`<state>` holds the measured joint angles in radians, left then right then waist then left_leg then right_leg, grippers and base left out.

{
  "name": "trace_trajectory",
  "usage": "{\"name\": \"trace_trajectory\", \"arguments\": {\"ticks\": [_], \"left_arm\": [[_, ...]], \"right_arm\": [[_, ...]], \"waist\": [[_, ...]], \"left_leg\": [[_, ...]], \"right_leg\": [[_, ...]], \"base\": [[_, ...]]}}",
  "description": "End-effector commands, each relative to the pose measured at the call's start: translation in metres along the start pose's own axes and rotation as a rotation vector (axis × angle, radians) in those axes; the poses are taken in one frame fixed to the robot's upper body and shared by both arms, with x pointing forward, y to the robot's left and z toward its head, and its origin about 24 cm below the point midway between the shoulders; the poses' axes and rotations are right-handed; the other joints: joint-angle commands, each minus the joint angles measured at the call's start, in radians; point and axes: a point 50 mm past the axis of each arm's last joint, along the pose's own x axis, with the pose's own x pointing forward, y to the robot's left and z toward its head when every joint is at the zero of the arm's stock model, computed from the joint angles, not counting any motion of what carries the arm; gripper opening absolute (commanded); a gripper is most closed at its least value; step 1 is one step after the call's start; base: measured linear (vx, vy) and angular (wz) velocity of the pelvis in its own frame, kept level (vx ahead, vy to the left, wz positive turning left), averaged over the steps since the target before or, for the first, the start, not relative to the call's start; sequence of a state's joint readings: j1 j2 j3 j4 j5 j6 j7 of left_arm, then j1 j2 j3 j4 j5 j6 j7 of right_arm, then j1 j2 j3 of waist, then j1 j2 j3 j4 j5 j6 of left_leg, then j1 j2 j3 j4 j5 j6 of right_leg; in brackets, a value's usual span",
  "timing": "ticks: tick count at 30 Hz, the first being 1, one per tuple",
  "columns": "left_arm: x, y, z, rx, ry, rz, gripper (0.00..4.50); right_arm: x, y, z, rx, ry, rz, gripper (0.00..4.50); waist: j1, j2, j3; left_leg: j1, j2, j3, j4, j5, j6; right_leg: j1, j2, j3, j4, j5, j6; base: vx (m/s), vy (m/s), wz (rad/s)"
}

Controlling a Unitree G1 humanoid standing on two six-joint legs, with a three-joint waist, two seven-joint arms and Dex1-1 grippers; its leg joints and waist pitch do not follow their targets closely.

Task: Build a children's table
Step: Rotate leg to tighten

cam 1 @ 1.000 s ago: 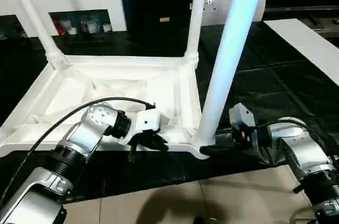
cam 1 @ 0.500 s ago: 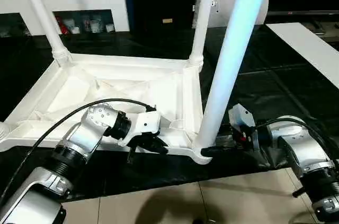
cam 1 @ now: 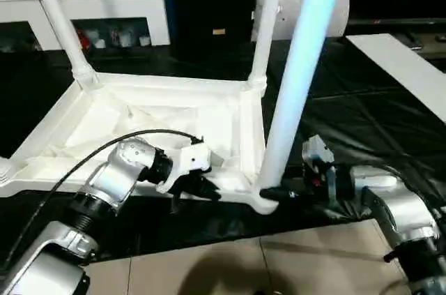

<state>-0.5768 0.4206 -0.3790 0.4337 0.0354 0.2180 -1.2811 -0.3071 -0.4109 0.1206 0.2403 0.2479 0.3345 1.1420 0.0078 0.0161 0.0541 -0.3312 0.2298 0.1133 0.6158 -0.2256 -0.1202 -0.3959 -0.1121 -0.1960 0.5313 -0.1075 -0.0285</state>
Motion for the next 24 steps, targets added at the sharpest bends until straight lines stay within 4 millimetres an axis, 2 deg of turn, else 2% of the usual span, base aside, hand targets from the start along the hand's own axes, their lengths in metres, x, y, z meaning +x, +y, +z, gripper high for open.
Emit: {"name": "trace_trajectory", "arguments": {"ticks": [1,2,3,4,5,6,7,8,9,10,11,12,13,14,15,16,17,18,19,20,21,22,23,24], "left_arm": [[0.013,0.006,0.023,-0.009,-0.083,0.131,0.00],[0.017,0.007,0.028,-0.030,-0.097,0.166,0.00],[0.019,0.007,0.029,-0.036,-0.101,0.177,0.00],[0.021,0.008,0.032,-0.050,-0.108,0.201,0.00],[0.023,0.009,0.035,-0.063,-0.115,0.224,0.00],[0.024,0.010,0.037,-0.074,-0.120,0.242,0.00],[0.024,0.010,0.038,-0.077,-0.122,0.247,0.00],[0.030,0.015,0.048,-0.132,-0.161,0.335,0.00],[0.032,0.017,0.052,-0.156,-0.179,0.372,0.00],[0.032,0.017,0.052,-0.156,-0.179,0.372,0.00],[0.035,0.022,0.064,-0.213,-0.221,0.469,0.00],[0.036,0.024,0.068,-0.226,-0.235,0.503,0.00],[0.036,0.024,0.068,-0.226,-0.235,0.503,0.00],[0.036,0.026,0.073,-0.241,-0.246,0.548,0.00],[0.036,0.027,0.075,-0.239,-0.246,0.555,0.00],[0.036,0.027,0.076,-0.237,-0.245,0.557,0.00],[0.035,0.026,0.076,-0.217,-0.239,0.547,0.00],[0.034,0.025,0.076,-0.204,-0.233,0.538,0.00],[0.034,0.025,0.076,-0.204,-0.233,0.538,0.00],[0.032,0.024,0.072,-0.189,-0.214,0.531,0.00],[0.032,0.024,0.071,-0.185,-0.208,0.529,0.00],[0.030,0.024,0.068,-0.173,-0.199,0.524,0.00],[0.030,0.023,0.065,-0.165,-0.193,0.521,0.00],[0.028,0.023,0.062,-0.161,-0.183,0.519,0.00]], "right_arm": [[0.032,0.018,-0.004,0.052,-0.037,0.055,2.34],[0.040,0.017,-0.005,0.061,-0.048,-0.011,2.34],[0.042,0.016,-0.005,0.064,-0.052,-0.036,2.34],[0.046,0.015,-0.004,0.080,-0.063,-0.081,2.34],[0.050,0.013,-0.004,0.097,-0.073,-0.114,2.34],[0.053,0.013,-0.003,0.111,-0.080,-0.139,2.34],[0.053,0.013,-0.003,0.114,-0.082,-0.144,2.34],[0.066,0.009,0.004,0.157,-0.127,-0.241,2.34],[0.071,0.008,0.007,0.176,-0.145,-0.283,2.34],[0.071,0.008,0.007,0.176,-0.145,-0.283,2.34],[0.085,0.002,0.017,0.252,-0.205,-0.399,2.34],[0.090,-0.001,0.021,0.279,-0.227,-0.438,2.34],[0.090,-0.001,0.021,0.279,-0.227,-0.438,2.34],[0.097,-0.004,0.028,0.305,-0.252,-0.489,2.34],[0.100,-0.005,0.032,0.297,-0.264,-0.491,2.34],[0.101,-0.005,0.033,0.293,-0.269,-0.490,2.34],[0.101,-0.005,0.036,0.252,-0.272,-0.478,2.34],[0.100,-0.006,0.037,0.226,-0.270,-0.482,2.34],[0.100,-0.006,0.037,0.226,-0.270,-0.482,2.68],[0.096,-0.008,0.037,0.205,-0.274,-0.504,2.93],[0.095,-0.008,0.036,0.204,-0.276,-0.511,2.86],[0.089,-0.010,0.035,0.193,-0.288,-0.518,2.86],[0.086,-0.011,0.034,0.184,-0.296,-0.523,3.01],[0.080,-0.012,0.033,0.153,-0.300,-0.534,3.23]], "waist": [[-0.029,0.013,-0.050],[-0.041,0.036,-0.041],[-0.011,0.051,-0.032],[-0.016,0.035,-0.025],[-0.003,0.012,-0.012],[-0.030,-0.034,0.008],[-0.059,-0.035,-0.007],[-0.093,0.009,-0.018],[-0.051,0.061,-0.042],[-0.011,0.043,-0.036],[0.027,0.055,-0.032],[-0.022,-0.047,0.000],[-0.027,-0.043,0.004],[-0.054,-0.040,-0.035],[-0.057,-0.008,-0.041],[-0.062,0.031,-0.050],[-0.067,0.052,-0.063],[-0.071,0.040,-0.074],[-0.078,0.031,-0.073],[-0.089,0.019,-0.071],[-0.092,0.018,-0.074],[-0.093,0.021,-0.077],[-0.092,0.025,-0.076],[-0.090,0.025,-0.078]], "left_leg": [[0.007,-0.012,0.024,-0.065,-0.401,0.035],[-0.017,0.039,-0.005,-0.114,-0.531,0.034],[-0.051,0.102,-0.028,-0.187,-0.724,0.023],[-0.031,0.101,-0.022,-0.203,-0.762,0.031],[-0.006,0.066,0.002,-0.203,-0.794,0.024],[0.133,-0.063,0.063,0.022,-0.577,0.015],[0.170,-0.113,0.085,0.117,-0.448,0.026],[0.103,-0.068,0.064,0.096,-0.421,0.053],[-0.135,0.047,-0.021,-0.057,-0.539,0.021],[-0.128,0.083,-0.050,-0.115,-0.605,0.012],[-0.052,0.094,-0.034,-0.145,-0.568,0.075],[0.084,-0.076,0.045,0.072,-0.440,-0.001],[0.132,-0.127,0.068,0.183,-0.320,-0.010],[0.018,-0.096,0.044,0.127,-0.271,0.033],[-0.068,-0.054,0.005,0.034,-0.256,0.032],[-0.073,-0.040,-0.015,0.004,-0.265,0.031],[-0.054,-0.019,-0.032,-0.021,-0.214,0.036],[-0.060,-0.027,-0.027,-0.034,-0.055,0.054],[-0.064,-0.031,-0.024,-0.036,0.004,0.059],[-0.060,-0.033,-0.021,-0.040,0.029,0.076],[-0.058,-0.037,-0.014,-0.037,0.032,0.094],[-0.061,-0.037,-0.013,-0.037,0.050,0.110],[-0.060,-0.034,-0.013,-0.036,0.084,0.135],[-0.056,-0.034,-0.010,-0.033,0.115,0.155]], "right_leg": [[0.055,-0.015,-0.027,-0.131,-0.683,0.073],[0.097,-0.014,-0.026,-0.075,-0.575,0.053],[0.123,-0.023,0.060,0.103,-0.314,-0.033],[0.102,-0.018,0.086,0.116,-0.228,-0.041],[0.094,0.007,0.091,0.087,-0.455,-0.006],[-0.083,0.044,-0.016,-0.173,-0.991,0.131],[-0.136,0.012,-0.050,-0.206,-1.133,0.157],[-0.038,0.015,-0.158,-0.244,-1.054,0.228],[0.232,-0.073,-0.011,0.213,-0.504,0.131],[0.193,-0.063,0.077,0.202,-0.284,0.058],[0.125,-0.047,0.182,0.226,-0.273,0.051],[-0.065,-0.014,0.067,-0.084,-1.053,0.177],[-0.160,0.000,0.031,-0.151,-1.321,0.201],[-0.011,-0.076,0.037,-0.082,-1.227,0.197],[0.075,-0.080,0.021,-0.028,-0.962,0.191],[0.089,-0.075,0.026,-0.010,-0.823,0.154],[0.086,-0.068,0.044,0.000,-0.508,0.037],[0.086,-0.050,0.052,0.015,-0.237,-0.084],[0.084,-0.038,0.051,0.021,-0.174,-0.125],[0.075,-0.029,0.052,0.014,-0.192,-0.161],[0.071,-0.031,0.063,0.014,-0.215,-0.185],[0.074,-0.031,0.063,0.016,-0.206,-0.193],[0.071,-0.033,0.064,0.017,-0.179,-0.201],[0.069,-0.033,0.065,0.017,-0.151,-0.210]], "base": [[0.000,0.000,0.00],[-0.063,0.006,-0.04],[-0.063,0.006,-0.04],[-0.067,-0.025,-0.11],[0.000,0.000,0.00],[0.000,0.000,0.00],[0.000,0.000,0.00],[-0.008,0.044,-0.49],[-0.008,0.044,-0.49],[0.222,0.223,-0.68],[0.260,0.129,-0.15],[0.260,0.129,-0.15],[0.033,-0.084,0.12],[0.080,0.037,-0.44],[0.080,0.037,-0.44],[0.119,0.134,-0.50],[0.046,0.091,-0.04],[0.046,0.091,-0.04],[0.046,0.080,0.12],[0.061,0.050,0.08],[0.061,0.050,0.08],[0.057,0.022,0.00],[0.000,0.000,0.00],[0.000,0.000,0.00]]}}
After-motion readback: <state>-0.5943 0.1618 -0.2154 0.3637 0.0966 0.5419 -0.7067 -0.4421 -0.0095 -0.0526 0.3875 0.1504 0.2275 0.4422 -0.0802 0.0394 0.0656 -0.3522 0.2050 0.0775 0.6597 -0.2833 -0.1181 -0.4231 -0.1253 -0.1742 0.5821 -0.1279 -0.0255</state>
